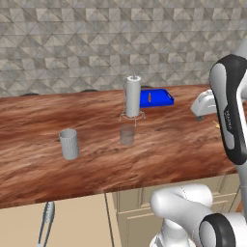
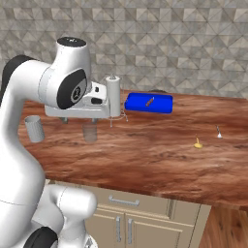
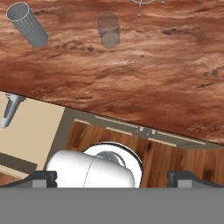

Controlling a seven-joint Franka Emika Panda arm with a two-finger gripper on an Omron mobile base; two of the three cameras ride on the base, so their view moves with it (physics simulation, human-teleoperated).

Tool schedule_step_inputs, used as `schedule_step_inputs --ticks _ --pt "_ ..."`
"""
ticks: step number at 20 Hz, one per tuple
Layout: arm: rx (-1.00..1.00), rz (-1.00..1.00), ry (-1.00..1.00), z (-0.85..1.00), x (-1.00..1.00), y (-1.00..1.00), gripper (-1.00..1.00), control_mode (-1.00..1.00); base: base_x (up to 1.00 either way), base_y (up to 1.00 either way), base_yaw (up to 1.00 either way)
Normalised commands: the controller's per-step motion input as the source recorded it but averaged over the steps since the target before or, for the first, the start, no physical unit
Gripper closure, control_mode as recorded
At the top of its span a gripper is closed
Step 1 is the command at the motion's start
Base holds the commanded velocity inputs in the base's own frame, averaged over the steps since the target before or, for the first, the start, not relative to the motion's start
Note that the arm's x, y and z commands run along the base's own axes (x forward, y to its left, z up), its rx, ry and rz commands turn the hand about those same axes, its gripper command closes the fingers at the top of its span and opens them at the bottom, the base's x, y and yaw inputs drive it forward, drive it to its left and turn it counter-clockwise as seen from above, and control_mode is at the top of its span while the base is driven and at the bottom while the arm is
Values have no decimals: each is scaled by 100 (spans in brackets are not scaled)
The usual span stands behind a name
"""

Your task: Take the tongs from the drawer on the left and place them on the dining counter next to the tray containing the kebab skewer.

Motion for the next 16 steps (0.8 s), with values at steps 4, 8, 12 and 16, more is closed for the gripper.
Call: schedule_step_inputs --ticks 4,8,12,16 --pt "0 0 0 0 0 0 -100 100 -25 -49 5" --pt "0 0 0 0 0 0 -100 100 -26 -77 13" --pt "0 0 0 0 0 0 -100 100 2 -96 27" --pt "0 0 0 0 0 0 -100 100 -6 -34 71"
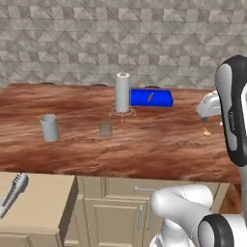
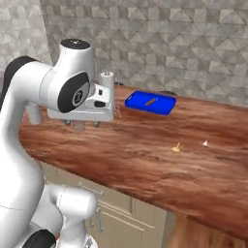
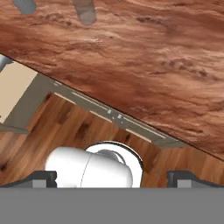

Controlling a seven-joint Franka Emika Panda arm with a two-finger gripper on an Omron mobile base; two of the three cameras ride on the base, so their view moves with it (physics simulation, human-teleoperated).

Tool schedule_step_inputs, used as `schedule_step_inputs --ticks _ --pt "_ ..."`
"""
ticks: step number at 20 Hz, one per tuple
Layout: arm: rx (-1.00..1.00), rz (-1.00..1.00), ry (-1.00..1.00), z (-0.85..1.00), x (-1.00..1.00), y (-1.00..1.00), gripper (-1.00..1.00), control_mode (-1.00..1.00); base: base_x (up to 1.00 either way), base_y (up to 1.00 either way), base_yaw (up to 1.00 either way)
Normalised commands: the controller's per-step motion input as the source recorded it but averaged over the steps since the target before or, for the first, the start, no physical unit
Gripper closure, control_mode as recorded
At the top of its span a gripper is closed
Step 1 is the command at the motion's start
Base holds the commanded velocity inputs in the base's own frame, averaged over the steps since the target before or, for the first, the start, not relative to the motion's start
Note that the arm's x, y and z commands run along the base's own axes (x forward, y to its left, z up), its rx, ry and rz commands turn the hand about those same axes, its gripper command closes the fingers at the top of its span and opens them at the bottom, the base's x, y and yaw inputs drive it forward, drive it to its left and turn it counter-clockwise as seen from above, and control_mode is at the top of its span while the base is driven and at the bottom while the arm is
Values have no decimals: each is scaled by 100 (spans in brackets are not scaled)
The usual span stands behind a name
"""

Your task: Take the tongs from the drawer on the left and place them on the dining counter next to the tray containing the kebab skewer.

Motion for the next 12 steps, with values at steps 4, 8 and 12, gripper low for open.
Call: schedule_step_inputs --ticks 4,8,12 --pt "0 0 0 0 0 0 -100 100 1 2 99" --pt "0 0 0 0 0 0 -100 100 33 2 95" --pt "0 0 0 0 0 0 -100 100 68 2 52"
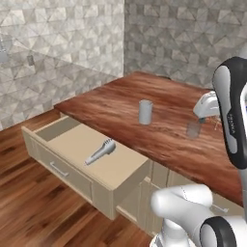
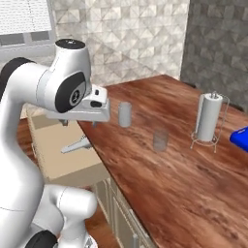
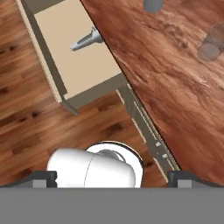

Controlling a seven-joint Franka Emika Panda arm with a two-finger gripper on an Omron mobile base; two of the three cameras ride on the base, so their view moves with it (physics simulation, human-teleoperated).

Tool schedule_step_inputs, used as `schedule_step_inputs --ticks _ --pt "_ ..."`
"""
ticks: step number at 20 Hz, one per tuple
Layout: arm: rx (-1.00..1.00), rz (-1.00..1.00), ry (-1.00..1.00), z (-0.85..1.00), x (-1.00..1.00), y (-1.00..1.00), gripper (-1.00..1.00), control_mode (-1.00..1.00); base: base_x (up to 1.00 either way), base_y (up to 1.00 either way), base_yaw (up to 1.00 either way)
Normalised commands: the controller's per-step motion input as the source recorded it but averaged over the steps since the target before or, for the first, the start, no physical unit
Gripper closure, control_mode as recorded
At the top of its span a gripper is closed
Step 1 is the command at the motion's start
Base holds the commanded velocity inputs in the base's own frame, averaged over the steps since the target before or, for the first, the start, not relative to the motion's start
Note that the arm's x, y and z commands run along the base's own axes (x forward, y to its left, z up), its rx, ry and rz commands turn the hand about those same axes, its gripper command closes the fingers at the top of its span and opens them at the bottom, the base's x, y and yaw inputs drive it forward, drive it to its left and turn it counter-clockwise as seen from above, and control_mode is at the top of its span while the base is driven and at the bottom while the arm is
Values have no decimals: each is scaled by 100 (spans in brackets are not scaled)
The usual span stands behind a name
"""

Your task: Take the tongs from the drawer on the left and place them on the dining counter next to the tray containing the kebab skewer.

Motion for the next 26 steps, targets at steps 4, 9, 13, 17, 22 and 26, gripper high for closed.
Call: schedule_step_inputs --ticks 4,9,13,17,22,26 --pt "0 0 0 0 0 0 -100 100 40 17 5" --pt "0 0 0 0 0 0 -100 100 29 78 0" --pt "0 0 0 0 0 0 -100 100 0 51 0" --pt "0 0 0 0 0 0 -100 100 -9 7 -2" --pt "0 0 0 0 0 0 -100 100 -3 0 -1" --pt "0 0 0 0 0 0 -100 100 0 0 0"
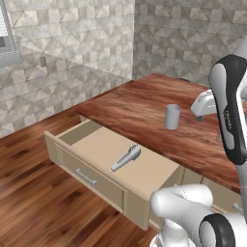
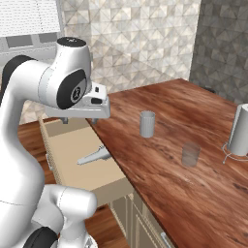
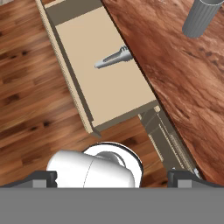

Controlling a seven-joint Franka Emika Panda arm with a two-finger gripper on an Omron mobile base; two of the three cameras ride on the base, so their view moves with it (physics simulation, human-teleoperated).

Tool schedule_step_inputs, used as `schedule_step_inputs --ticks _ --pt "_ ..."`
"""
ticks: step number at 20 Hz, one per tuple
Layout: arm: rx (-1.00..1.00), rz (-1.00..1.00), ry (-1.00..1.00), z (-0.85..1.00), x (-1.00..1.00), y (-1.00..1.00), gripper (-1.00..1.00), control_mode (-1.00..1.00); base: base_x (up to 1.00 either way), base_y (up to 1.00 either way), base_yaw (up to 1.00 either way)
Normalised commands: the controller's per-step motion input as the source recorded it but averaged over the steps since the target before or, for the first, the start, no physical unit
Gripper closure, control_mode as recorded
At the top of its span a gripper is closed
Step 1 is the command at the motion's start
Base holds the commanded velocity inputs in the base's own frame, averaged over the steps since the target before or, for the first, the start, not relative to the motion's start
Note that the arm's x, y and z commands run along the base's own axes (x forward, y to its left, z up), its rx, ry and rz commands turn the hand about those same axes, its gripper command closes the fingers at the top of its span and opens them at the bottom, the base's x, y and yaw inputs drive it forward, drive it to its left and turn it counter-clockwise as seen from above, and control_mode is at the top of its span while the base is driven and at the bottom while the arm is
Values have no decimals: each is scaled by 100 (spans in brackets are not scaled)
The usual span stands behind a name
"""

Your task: Take the tongs from the drawer on the left and place them on the dining counter next to the tray containing the kebab skewer.

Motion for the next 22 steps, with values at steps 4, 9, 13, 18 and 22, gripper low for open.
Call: schedule_step_inputs --ticks 4,9,13,18,22 --pt "0 0 0 0 0 0 -100 100 0 0 0" --pt "0 0 0 0 0 0 -100 100 0 0 0" --pt "0 0 5 -16 2 10 -100 -100 0 1 0" --pt "0 -5 11 -39 44 43 -100 -100 0 0 0" --pt "3 -9 17 -53 57 47 -100 -100 0 0 0"
